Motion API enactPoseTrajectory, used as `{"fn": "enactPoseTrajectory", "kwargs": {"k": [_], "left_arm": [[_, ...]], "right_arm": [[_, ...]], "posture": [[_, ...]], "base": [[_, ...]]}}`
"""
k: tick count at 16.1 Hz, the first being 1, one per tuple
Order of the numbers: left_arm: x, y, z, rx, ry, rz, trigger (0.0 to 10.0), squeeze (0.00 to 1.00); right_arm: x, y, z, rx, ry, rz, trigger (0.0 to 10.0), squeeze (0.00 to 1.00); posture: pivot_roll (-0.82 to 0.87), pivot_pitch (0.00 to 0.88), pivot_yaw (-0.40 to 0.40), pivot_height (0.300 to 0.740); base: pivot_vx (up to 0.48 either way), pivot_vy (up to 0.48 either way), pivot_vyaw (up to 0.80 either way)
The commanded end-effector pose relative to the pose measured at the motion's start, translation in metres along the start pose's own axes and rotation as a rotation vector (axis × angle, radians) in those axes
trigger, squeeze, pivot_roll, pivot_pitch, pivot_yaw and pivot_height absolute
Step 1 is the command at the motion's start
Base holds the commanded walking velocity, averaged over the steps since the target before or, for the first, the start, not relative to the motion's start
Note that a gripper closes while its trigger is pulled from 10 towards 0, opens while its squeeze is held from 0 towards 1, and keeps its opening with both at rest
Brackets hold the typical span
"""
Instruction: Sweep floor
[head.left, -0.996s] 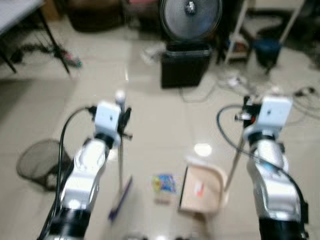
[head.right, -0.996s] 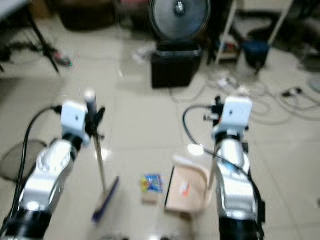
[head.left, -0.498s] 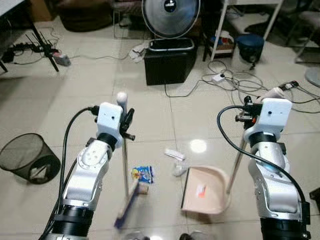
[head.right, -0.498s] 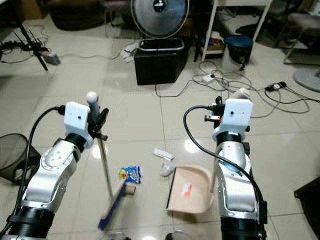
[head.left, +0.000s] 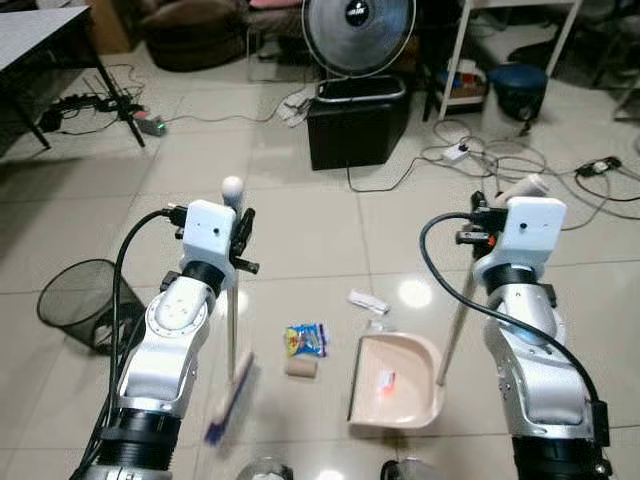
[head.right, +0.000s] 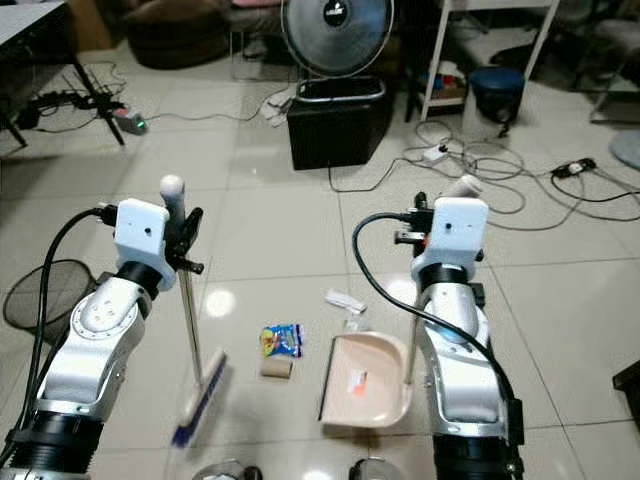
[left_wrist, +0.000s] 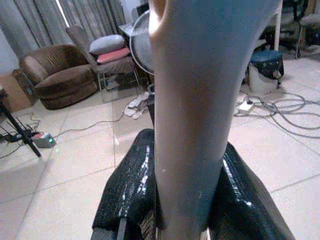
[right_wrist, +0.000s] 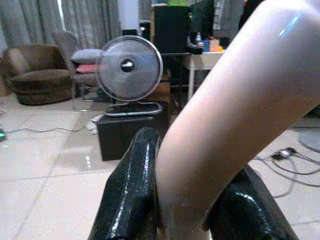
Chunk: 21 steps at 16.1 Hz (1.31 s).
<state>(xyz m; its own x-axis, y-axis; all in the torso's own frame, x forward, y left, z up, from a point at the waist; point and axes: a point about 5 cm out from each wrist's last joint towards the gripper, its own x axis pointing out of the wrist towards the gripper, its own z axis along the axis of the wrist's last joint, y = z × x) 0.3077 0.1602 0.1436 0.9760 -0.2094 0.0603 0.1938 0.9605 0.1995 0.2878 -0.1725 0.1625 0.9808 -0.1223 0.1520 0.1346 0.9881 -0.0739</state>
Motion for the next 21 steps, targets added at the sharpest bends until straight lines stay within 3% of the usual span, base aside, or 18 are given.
{"fn": "enactPoseTrajectory", "kwargs": {"k": [1, 4, 14, 21], "left_arm": [[0.0010, 0.0052, 0.0078, 0.017, -0.038, 0.018, 10.0, 0.00], [0.0016, 0.0059, 0.0057, 0.010, -0.030, 0.030, 10.0, 0.00], [0.0002, 0.0060, 0.0006, -0.021, -0.018, 0.053, 10.0, 0.00], [-0.0040, 0.0113, 0.0006, -0.007, -0.021, 0.085, 10.0, 0.00]], "right_arm": [[0.0014, 0.0009, 0.0048, -0.014, -0.025, -0.003, 10.0, 0.00], [0.0022, 0.0008, 0.0048, -0.025, -0.033, -0.010, 10.0, 0.00], [0.0024, 0.0000, 0.0018, -0.014, -0.034, 0.001, 10.0, 0.00], [0.0077, 0.0049, -0.0023, -0.044, -0.012, 0.057, 10.0, 0.00]], "posture": [[-0.03, 0.086, 0.070, 0.740], [-0.04, 0.079, 0.075, 0.740], [-0.05, 0.065, 0.062, 0.740], [-0.02, 0.093, 0.000, 0.740]], "base": [[0.352, 0.000, 0.80], [0.380, 0.000, 0.68], [0.378, 0.000, 0.00], [0.378, 0.000, 0.08]]}}
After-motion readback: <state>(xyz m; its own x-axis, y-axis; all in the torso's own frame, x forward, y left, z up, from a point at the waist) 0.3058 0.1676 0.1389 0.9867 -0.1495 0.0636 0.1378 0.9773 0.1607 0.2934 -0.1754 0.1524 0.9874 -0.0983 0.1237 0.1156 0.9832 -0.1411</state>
